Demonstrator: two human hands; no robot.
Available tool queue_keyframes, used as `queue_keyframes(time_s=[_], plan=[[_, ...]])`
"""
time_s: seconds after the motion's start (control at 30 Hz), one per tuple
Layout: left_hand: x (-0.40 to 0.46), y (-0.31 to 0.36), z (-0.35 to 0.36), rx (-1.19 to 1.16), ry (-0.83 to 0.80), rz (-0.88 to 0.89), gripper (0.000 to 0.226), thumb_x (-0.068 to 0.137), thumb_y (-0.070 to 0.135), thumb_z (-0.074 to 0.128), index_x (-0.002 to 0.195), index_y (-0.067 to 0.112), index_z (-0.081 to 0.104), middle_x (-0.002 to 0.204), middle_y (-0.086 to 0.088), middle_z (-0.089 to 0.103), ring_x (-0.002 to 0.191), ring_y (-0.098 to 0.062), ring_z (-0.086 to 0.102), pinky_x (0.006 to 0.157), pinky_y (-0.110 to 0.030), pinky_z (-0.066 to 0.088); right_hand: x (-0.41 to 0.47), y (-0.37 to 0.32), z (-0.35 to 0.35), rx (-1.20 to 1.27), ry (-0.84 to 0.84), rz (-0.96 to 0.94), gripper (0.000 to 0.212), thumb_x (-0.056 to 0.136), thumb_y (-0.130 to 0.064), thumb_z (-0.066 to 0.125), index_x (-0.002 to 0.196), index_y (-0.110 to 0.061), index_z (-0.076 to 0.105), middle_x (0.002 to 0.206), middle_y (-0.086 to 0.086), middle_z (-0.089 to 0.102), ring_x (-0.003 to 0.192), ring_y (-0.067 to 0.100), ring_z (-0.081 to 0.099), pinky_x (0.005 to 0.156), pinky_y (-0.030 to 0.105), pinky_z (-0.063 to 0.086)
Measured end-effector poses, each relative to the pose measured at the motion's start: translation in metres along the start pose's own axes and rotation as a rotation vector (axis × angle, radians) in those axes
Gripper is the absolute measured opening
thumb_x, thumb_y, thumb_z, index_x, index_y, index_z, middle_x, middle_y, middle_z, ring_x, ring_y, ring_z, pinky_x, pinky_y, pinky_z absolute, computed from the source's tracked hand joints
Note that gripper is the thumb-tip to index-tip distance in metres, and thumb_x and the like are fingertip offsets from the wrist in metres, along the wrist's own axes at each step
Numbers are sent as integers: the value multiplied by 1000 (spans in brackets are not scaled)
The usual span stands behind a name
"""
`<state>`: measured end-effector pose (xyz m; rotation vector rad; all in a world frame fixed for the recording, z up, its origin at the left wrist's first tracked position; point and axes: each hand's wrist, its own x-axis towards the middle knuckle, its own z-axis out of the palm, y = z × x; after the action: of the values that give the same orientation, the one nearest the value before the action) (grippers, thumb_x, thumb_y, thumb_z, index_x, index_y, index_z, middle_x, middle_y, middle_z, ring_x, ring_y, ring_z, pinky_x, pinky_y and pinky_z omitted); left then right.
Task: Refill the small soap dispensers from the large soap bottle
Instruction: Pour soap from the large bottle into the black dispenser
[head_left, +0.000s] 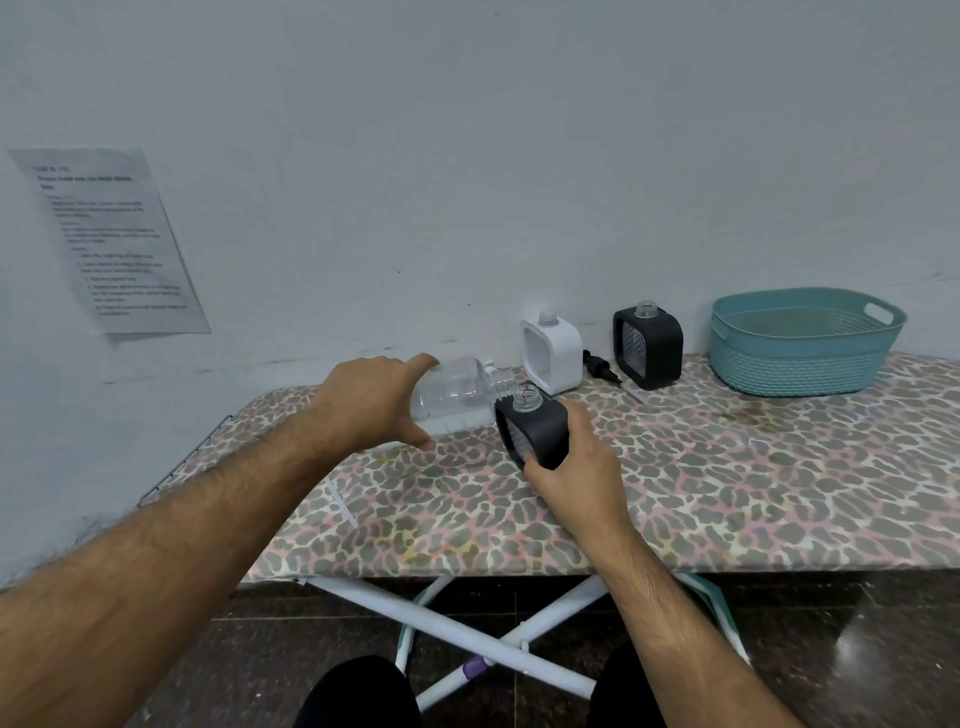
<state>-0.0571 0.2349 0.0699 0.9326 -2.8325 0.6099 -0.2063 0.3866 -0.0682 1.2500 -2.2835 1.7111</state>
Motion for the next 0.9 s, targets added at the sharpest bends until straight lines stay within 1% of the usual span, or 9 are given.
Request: queue_keyframes(time_s=[0.2, 0.33, 0.53, 0.6, 0.7, 0.73, 0.83, 0.9], plan=[[1, 1, -1, 1, -2, -2, 101, 63, 69, 78, 145, 32, 32, 115, 5, 68, 96, -18, 64, 74, -32, 54, 1, 1, 0, 3, -9, 12, 60, 81, -33, 75, 131, -28, 42, 106, -4, 66, 88, 14, 64, 74, 35, 58], [2, 2, -2, 8, -2, 2, 100, 65, 68, 78, 146, 32, 32, 116, 5, 68, 97, -18, 64, 73, -30, 51, 1, 2, -1, 3, -12, 9, 60, 82, -32, 75, 132, -26, 43, 108, -4, 66, 89, 14, 64, 75, 34, 58], [2, 3, -2, 7, -10, -1, 100, 64, 68, 78, 145, 32, 33, 117, 4, 68, 98, -18, 64, 76, -32, 54, 2, 3, 0, 4, -6, 12, 60, 81, -32, 75, 131, -27, 42, 106, -5, 66, 88, 14, 64, 74, 35, 58], [3, 3, -2, 5, -12, -1, 100, 64, 68, 78, 146, 32, 33, 117, 4, 68, 98, -18, 64, 75, -31, 53, 2, 3, 0, 8, -10, 13, 59, 81, -32, 75, 131, -27, 43, 107, -6, 66, 88, 13, 64, 74, 33, 57], [3, 2, -3, 16, -12, -2, 100, 64, 69, 77, 146, 33, 32, 111, 5, 68, 96, -18, 64, 71, -31, 52, 2, 2, -1, 16, -2, -9, 58, 81, -30, 75, 130, -25, 45, 104, -8, 65, 85, 11, 62, 70, 24, 52], [3, 2, -3, 18, -12, -2, 101, 63, 70, 77, 146, 33, 32, 110, 5, 69, 95, -18, 64, 71, -32, 53, 2, 2, -1, 16, -2, -11, 57, 81, -30, 76, 130, -25, 45, 103, -9, 65, 85, 11, 62, 69, 23, 51], [3, 3, -3, 18, -12, -1, 101, 63, 70, 77, 146, 33, 32, 109, 5, 69, 94, -18, 65, 72, -33, 55, 3, 3, -1, 17, -6, -5, 58, 81, -29, 76, 130, -26, 45, 102, -9, 64, 84, 11, 63, 67, 22, 51], [3, 3, -3, 15, -9, 0, 102, 63, 70, 77, 145, 33, 32, 109, 5, 69, 94, -18, 65, 74, -33, 55, 3, 4, -1, 18, -7, -3, 58, 81, -30, 76, 130, -26, 44, 103, -9, 64, 85, 11, 64, 68, 24, 54]])
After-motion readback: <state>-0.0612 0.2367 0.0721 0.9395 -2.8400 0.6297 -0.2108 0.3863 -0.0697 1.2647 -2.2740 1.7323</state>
